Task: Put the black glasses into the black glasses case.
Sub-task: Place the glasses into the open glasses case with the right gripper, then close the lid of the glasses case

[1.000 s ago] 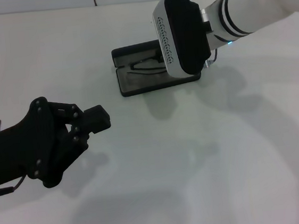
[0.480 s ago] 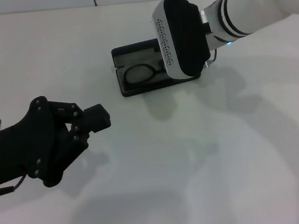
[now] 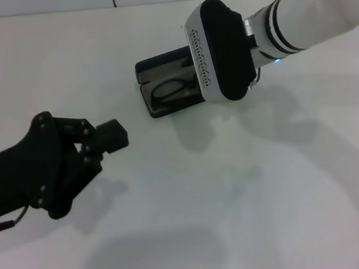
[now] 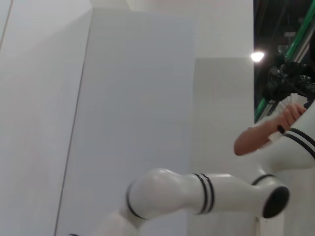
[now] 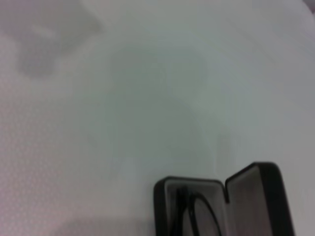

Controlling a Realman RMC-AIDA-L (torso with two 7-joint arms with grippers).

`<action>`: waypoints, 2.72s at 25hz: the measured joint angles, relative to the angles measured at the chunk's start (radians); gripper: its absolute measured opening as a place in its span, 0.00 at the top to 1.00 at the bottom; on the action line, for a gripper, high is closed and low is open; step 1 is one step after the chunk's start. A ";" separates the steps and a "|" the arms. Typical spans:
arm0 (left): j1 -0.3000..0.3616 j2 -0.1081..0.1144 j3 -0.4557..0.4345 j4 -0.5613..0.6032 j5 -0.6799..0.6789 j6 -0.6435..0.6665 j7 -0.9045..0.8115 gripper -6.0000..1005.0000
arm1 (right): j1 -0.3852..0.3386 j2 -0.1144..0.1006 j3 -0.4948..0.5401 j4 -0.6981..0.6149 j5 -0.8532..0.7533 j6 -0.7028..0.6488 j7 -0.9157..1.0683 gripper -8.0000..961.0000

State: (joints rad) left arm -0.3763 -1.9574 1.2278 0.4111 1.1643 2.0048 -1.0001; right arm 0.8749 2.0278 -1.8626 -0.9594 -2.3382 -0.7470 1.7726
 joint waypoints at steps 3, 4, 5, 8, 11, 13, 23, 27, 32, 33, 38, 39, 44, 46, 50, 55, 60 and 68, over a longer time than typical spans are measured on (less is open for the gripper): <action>0.005 -0.001 -0.036 0.000 0.000 0.000 -0.002 0.95 | -0.067 0.000 0.004 -0.096 -0.014 -0.016 0.016 0.60; 0.005 -0.003 -0.045 0.000 0.000 0.000 -0.003 0.95 | -0.093 0.000 0.007 -0.129 -0.019 -0.020 0.023 0.61; 0.005 -0.005 -0.061 0.000 0.000 0.000 -0.006 0.95 | -0.120 0.000 0.010 -0.162 -0.024 -0.024 0.033 0.61; 0.003 -0.012 -0.105 0.000 -0.001 0.000 -0.013 0.95 | -0.196 0.000 0.039 -0.245 -0.025 -0.029 0.064 0.61; -0.013 -0.019 -0.167 0.002 -0.001 -0.022 -0.052 0.95 | -0.329 -0.001 0.130 -0.360 0.026 -0.029 0.108 0.61; -0.037 -0.018 -0.194 0.012 0.003 -0.068 -0.107 0.95 | -0.408 -0.002 0.218 -0.429 0.126 -0.055 0.113 0.61; -0.311 0.022 -0.203 0.134 0.195 -0.391 -0.375 0.95 | -0.689 -0.009 0.917 -0.409 0.791 -0.651 -0.076 0.62; -0.440 0.020 -0.201 0.197 0.403 -0.583 -0.517 0.93 | -0.696 -0.010 1.057 -0.238 0.831 -0.811 -0.148 0.62; -0.589 -0.026 -0.195 0.195 0.729 -0.789 -0.607 0.88 | -0.690 -0.011 1.195 -0.017 0.843 -0.901 -0.237 0.62; -0.603 -0.040 -0.195 0.195 0.780 -0.819 -0.613 0.87 | -0.689 -0.011 1.206 0.007 0.844 -0.905 -0.249 0.62; -0.637 -0.102 -0.195 0.193 0.959 -0.939 -0.656 0.83 | -0.691 -0.012 1.227 0.079 0.841 -0.911 -0.286 0.62; -0.639 -0.109 -0.195 0.193 0.977 -0.950 -0.661 0.83 | -0.689 -0.012 1.227 0.090 0.841 -0.910 -0.292 0.62; -0.640 -0.123 -0.195 0.163 1.000 -0.996 -0.665 0.82 | -0.676 -0.012 1.223 0.117 0.841 -0.910 -0.304 0.62; -0.638 -0.126 -0.194 0.144 1.003 -1.025 -0.661 0.82 | -0.671 -0.012 1.217 0.121 0.841 -0.909 -0.305 0.62; -0.636 -0.129 -0.183 0.112 1.003 -1.068 -0.660 0.81 | -0.653 -0.012 1.214 0.150 0.841 -0.910 -0.316 0.61; -0.631 -0.131 -0.182 0.104 0.987 -1.088 -0.661 0.80 | -0.644 -0.012 1.213 0.172 0.840 -0.913 -0.328 0.61; -0.630 -0.132 -0.182 0.095 0.984 -1.100 -0.658 0.77 | -0.640 -0.013 1.213 0.182 0.839 -0.910 -0.332 0.61; -0.637 -0.136 -0.126 0.056 0.983 -1.155 -0.657 0.72 | -0.634 -0.013 1.214 0.210 0.839 -0.907 -0.353 0.61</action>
State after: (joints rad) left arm -1.0130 -2.0933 1.1013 0.4674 2.1473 0.8497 -1.6568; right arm 0.2408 2.0147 -0.6491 -0.7495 -1.4987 -1.6543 1.4201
